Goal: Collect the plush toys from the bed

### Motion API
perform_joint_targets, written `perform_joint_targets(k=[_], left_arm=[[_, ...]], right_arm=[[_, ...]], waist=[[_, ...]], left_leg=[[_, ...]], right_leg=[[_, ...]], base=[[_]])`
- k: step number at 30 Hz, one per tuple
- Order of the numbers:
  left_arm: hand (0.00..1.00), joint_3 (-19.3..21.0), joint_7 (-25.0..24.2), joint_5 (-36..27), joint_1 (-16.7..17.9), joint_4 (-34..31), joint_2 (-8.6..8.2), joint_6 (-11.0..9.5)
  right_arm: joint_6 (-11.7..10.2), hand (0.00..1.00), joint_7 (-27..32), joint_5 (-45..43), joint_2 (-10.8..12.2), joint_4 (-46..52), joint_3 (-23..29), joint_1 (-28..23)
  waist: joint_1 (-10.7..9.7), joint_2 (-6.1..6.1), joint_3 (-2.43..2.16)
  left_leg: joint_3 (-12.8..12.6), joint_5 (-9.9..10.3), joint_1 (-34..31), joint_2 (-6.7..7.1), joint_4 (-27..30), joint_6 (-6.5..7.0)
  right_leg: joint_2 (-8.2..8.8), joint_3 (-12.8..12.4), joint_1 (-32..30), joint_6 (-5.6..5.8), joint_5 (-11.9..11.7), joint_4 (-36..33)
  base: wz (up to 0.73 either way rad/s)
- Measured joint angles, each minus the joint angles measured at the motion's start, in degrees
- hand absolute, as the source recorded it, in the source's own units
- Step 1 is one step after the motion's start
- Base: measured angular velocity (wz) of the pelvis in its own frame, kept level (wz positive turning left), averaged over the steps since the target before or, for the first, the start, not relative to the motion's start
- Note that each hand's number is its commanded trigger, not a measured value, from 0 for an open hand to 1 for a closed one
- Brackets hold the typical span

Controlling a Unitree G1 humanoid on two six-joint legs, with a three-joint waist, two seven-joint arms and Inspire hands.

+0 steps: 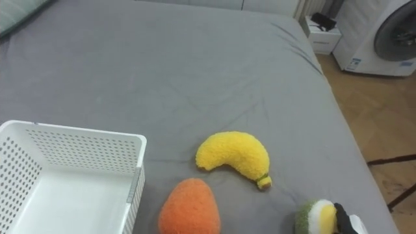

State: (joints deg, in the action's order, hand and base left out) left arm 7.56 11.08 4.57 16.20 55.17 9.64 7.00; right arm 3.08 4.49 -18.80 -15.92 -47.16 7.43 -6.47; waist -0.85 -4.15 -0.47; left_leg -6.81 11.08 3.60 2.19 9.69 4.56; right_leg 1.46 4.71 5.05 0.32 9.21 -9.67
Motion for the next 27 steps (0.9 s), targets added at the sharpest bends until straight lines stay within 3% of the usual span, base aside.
perform_joint_targets(k=[3,4,5,10,15,27], left_arm=[[0.0,-0.6,-0.1,0.0,-0.2,0.0,-0.05,-0.1],[0.0,-0.9,-0.2,0.0,-0.3,0.0,-0.05,-0.1],[0.0,-1.0,-0.3,0.0,-0.4,0.0,-0.06,-0.1],[0.0,-0.9,-0.4,0.1,-0.4,0.9,0.07,-0.1],[0.0,-0.9,-0.3,1.4,-0.7,1.9,0.06,0.2],[0.0,-0.8,-0.4,5.8,-1.2,2.2,0.06,0.2]], right_arm=[[-0.1,0.03,1.2,-1.6,0.0,-1.6,0.0,0.3],[-0.1,0.6,1.9,-2.1,0.0,-2.0,0.0,0.3],[0.0,1.0,2.3,-2.3,0.0,-2.1,0.0,0.2],[-0.1,1.0,6.2,-4.1,-0.3,-4.3,0.0,1.0],[0.4,1.0,9.4,-5.8,-1.9,-6.4,0.0,1.0],[0.7,1.0,11.7,-6.3,-0.9,-8.4,-1.8,0.3]], waist=[[0.7,0.5,0.09],[1.1,0.7,0.16],[1.1,0.79,0.2],[1.7,1.13,0.39],[2.9,1.13,0.4],[3.0,0.91,0.4]], left_leg=[[0.1,0.0,0.0,0.0,0.0,-0.03],[0.1,0.0,0.0,-0.01,0.0,-0.05],[0.1,0.0,0.0,-0.01,0.0,-0.05],[0.5,0.1,-0.1,-0.01,0.0,-0.09],[0.9,0.1,-0.3,-0.01,0.0,-0.13],[1.4,0.1,-0.1,-0.01,0.2,-0.25]], right_leg=[[-0.04,0.0,0.0,-0.02,0.0,0.1],[-0.06,0.0,0.0,-0.02,0.0,0.1],[-0.06,0.0,0.0,-0.02,0.0,0.1],[-0.15,0.2,0.0,-0.03,0.0,0.2],[-0.15,0.8,0.0,-0.05,0.0,0.3],[-0.19,1.4,0.9,-0.13,-0.1,1.0]], base=[[0.01],[0.0],[0.0],[0.04],[0.03],[0.02]])
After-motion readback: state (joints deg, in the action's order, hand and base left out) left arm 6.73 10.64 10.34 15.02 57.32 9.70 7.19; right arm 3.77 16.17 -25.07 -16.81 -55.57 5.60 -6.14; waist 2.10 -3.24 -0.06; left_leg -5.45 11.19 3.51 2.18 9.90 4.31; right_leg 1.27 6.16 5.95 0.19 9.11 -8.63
